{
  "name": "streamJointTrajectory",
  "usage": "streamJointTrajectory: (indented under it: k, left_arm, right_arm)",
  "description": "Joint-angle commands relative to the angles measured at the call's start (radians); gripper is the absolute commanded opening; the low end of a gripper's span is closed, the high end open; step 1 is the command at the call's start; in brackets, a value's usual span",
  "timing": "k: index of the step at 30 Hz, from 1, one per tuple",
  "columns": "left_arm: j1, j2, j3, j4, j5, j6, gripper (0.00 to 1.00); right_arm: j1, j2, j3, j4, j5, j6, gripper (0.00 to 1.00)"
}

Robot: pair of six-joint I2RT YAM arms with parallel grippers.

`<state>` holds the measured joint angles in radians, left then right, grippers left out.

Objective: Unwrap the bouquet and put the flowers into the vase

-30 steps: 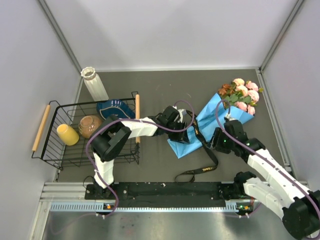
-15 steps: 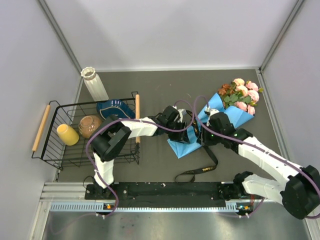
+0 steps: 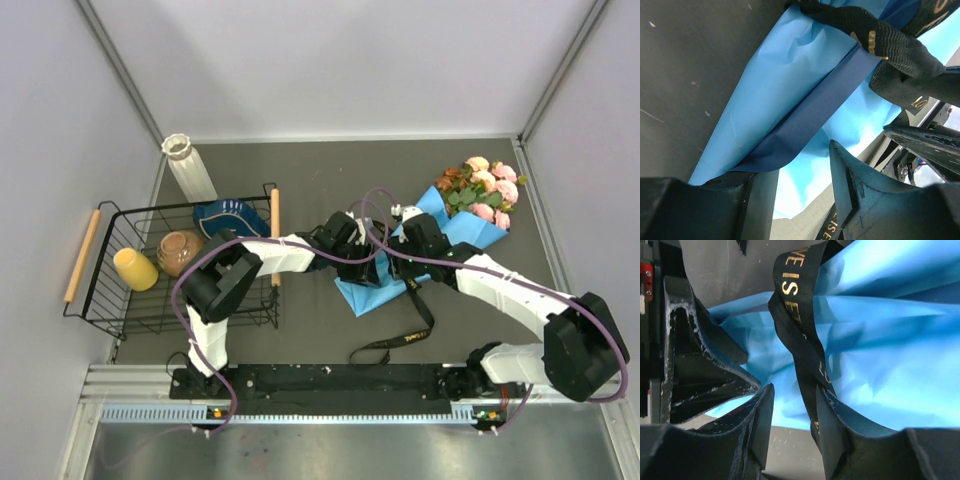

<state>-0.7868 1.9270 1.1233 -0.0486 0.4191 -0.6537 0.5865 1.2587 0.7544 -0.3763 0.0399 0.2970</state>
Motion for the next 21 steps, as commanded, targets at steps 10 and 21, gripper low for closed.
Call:
streamJointTrajectory:
  k: [10, 21]
  left_arm:
    - [0.012, -0.013, -0.028, 0.032, -0.037, 0.012, 0.5]
    - [0.012, -0.022, -0.036, 0.033, -0.042, 0.014, 0.51]
  right_arm:
    - [0.102, 0.061, 0.03, 0.143, 0.19, -0.105, 0.47]
    - [0.108, 0.102, -0.012, 0.218, 0.258, -0.128, 0.43]
